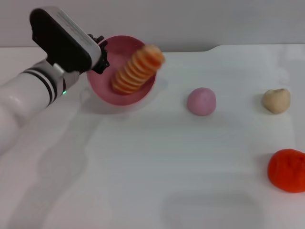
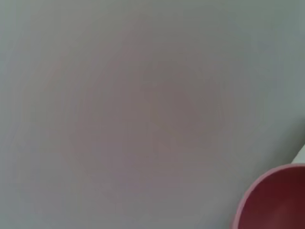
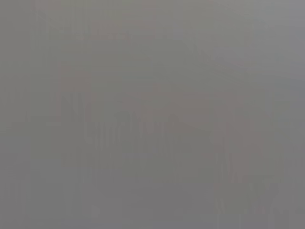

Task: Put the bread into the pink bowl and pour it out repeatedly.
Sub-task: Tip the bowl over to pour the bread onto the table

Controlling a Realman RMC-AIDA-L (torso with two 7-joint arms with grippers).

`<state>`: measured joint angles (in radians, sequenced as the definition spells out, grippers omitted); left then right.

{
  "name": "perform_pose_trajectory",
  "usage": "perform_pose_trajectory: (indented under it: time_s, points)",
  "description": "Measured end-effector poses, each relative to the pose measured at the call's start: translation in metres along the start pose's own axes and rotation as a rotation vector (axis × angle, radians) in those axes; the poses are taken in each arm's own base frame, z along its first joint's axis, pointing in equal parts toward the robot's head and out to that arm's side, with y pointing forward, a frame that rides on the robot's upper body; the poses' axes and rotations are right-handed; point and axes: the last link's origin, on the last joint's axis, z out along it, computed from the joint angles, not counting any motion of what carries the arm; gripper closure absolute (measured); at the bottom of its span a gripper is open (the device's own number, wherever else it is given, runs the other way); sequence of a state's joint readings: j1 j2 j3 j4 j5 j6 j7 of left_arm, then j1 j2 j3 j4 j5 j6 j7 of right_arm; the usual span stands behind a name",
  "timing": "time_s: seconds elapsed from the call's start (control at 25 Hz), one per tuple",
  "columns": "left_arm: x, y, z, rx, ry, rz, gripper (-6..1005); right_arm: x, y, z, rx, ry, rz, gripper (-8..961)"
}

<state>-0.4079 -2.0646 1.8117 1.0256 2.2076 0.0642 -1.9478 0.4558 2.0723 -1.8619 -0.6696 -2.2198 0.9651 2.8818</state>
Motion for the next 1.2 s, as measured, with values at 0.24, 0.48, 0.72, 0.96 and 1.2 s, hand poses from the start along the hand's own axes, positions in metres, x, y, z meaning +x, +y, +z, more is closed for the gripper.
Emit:
perform_pose_trajectory:
  time_s: [0.24, 0.48, 0.72, 0.96, 1.2]
  points:
    - [0.004, 0.010, -0.011, 0.086, 0.059, 0.154, 950, 0.001, 0.006, -0.001, -0.018, 0.003, 0.007, 377]
    - [0.008, 0.016, -0.014, 0.115, 0.085, 0.216, 950, 0.003, 0.014, -0.004, -0.044, 0.011, 0.011, 377]
    - [0.021, 0.016, -0.015, 0.163, 0.137, 0.228, 950, 0.005, 0.017, -0.006, -0.054, 0.019, 0.011, 377]
    - [0.040, 0.011, -0.012, 0.206, 0.201, 0.161, 950, 0.007, 0.020, -0.008, -0.068, 0.030, 0.009, 377]
    - [0.041, 0.003, -0.007, 0.174, 0.186, -0.024, 950, 0.018, 0.027, -0.004, -0.103, 0.120, 0.009, 377]
